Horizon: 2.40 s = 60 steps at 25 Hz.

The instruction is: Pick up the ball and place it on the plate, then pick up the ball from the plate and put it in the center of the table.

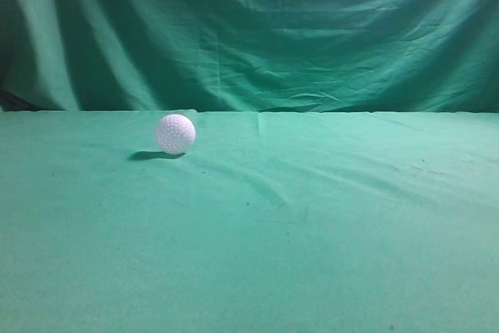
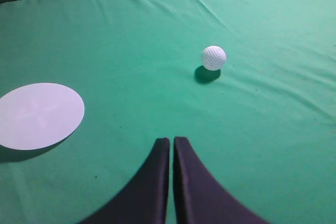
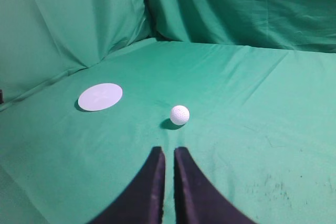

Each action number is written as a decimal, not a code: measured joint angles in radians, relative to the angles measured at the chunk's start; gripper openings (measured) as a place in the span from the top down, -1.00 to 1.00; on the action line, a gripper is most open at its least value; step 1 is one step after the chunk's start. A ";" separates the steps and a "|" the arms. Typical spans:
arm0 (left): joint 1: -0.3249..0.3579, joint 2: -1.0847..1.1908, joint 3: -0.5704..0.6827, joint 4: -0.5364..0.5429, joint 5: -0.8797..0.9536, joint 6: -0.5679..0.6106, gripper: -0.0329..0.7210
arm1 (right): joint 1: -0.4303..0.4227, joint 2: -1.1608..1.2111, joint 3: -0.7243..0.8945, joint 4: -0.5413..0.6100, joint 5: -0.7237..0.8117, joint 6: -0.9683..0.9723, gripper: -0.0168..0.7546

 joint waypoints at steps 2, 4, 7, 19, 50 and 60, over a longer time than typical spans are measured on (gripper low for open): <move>0.000 0.000 0.000 0.000 0.000 0.000 0.91 | 0.000 0.000 0.000 0.002 0.004 0.000 0.82; 0.000 0.000 0.000 0.000 0.000 0.000 0.91 | 0.000 0.000 0.000 0.002 0.012 0.000 0.82; 0.000 0.000 0.000 0.000 -0.002 0.000 0.91 | 0.000 0.000 0.000 0.002 0.021 0.000 0.82; 0.000 0.000 0.000 0.000 -0.002 -0.002 0.91 | -0.251 -0.058 0.106 -0.078 -0.027 -0.004 0.82; 0.000 0.000 0.000 0.000 -0.002 -0.002 0.91 | -0.669 -0.120 0.275 -0.044 -0.026 -0.049 0.82; 0.000 0.000 0.000 0.000 -0.002 -0.004 0.91 | -0.669 -0.120 0.275 -0.044 -0.024 -0.051 0.82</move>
